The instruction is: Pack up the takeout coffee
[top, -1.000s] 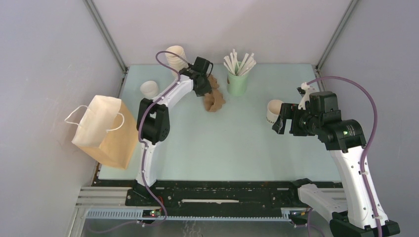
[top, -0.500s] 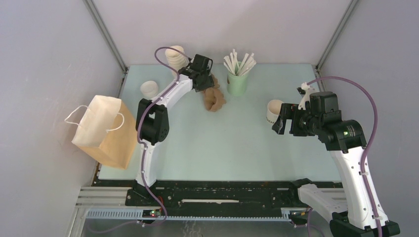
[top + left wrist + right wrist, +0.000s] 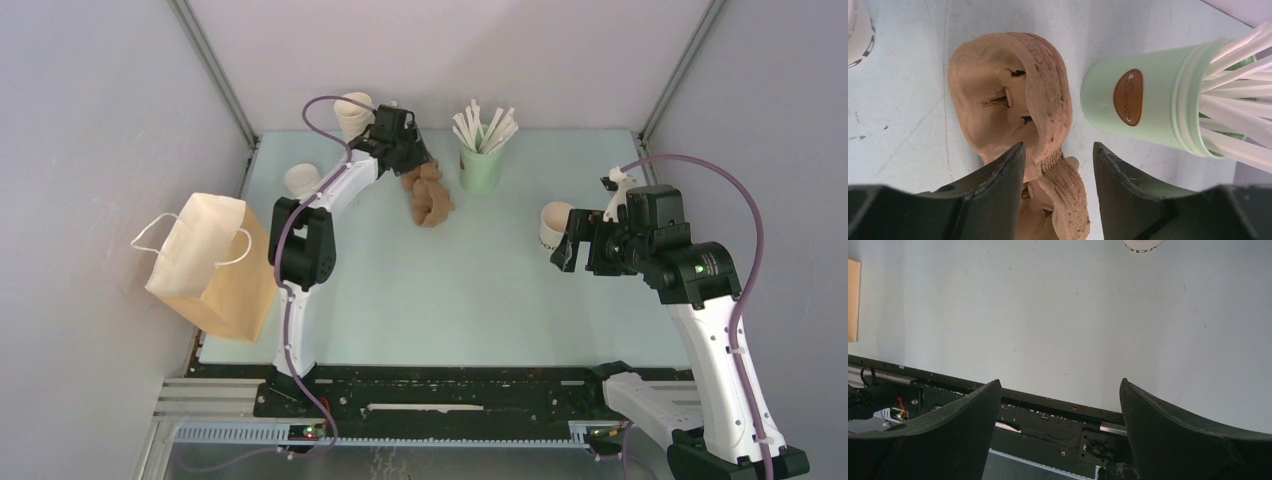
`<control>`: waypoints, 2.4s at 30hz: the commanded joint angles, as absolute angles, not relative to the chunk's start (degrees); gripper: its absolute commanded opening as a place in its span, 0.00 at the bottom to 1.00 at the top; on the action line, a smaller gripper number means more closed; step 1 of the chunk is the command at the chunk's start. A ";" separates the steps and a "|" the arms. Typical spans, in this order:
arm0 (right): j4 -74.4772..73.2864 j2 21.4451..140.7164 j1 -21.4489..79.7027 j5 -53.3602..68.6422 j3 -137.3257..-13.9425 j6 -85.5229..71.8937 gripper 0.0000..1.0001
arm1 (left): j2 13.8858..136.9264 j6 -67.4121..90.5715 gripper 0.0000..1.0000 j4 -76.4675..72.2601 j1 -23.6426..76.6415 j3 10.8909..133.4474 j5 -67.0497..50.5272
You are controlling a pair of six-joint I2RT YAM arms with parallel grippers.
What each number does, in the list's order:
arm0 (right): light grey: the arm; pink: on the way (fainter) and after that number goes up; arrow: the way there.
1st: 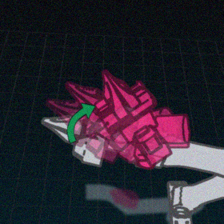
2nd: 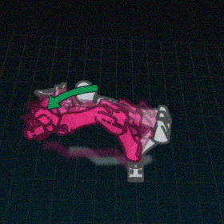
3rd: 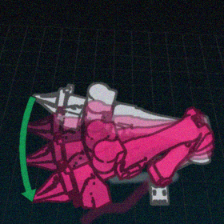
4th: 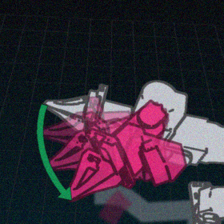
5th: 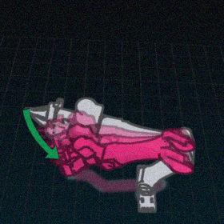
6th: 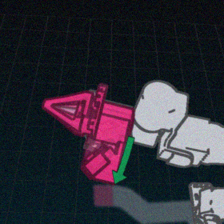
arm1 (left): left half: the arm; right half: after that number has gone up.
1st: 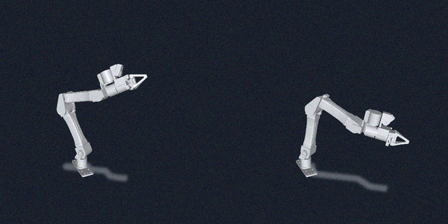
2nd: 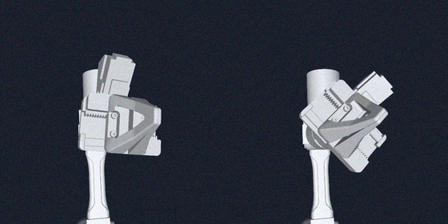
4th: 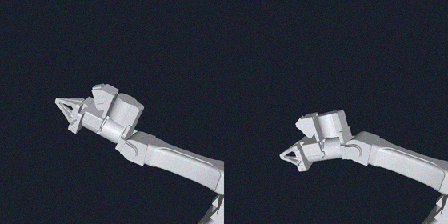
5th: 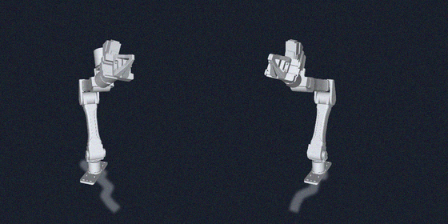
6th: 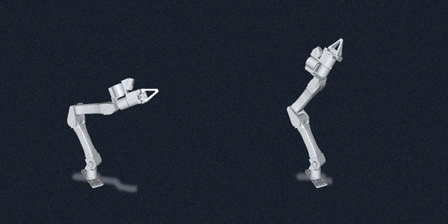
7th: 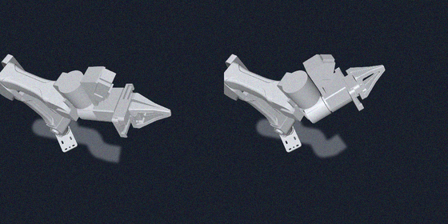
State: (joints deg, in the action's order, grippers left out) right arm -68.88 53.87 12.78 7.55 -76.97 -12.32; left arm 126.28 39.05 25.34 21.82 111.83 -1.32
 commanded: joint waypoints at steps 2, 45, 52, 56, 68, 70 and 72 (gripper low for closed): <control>-68.76 54.12 12.92 6.77 -77.26 -11.77 0.96 | 127.86 38.42 0.56 22.90 21.62 112.09 -3.81; -68.86 55.24 12.96 10.22 -76.86 -13.44 0.95 | 133.73 7.76 0.10 46.95 27.86 131.86 1.19; -68.73 55.58 13.08 10.11 -76.83 -13.10 0.95 | 132.16 9.50 0.60 48.11 27.77 132.36 4.16; -68.42 55.81 13.59 10.28 -76.85 -13.10 0.95 | 128.21 12.74 0.71 48.65 27.11 130.57 4.06; -68.21 55.06 13.73 10.24 -76.88 -13.36 0.95 | 122.58 21.94 0.52 46.95 26.67 115.95 3.54; -68.29 54.94 13.63 10.15 -76.82 -13.36 0.95 | 122.92 21.61 0.52 47.12 27.24 115.86 4.96; -68.29 54.90 13.46 10.11 -76.85 -13.36 0.95 | 124.15 20.97 0.50 48.50 27.78 116.90 6.28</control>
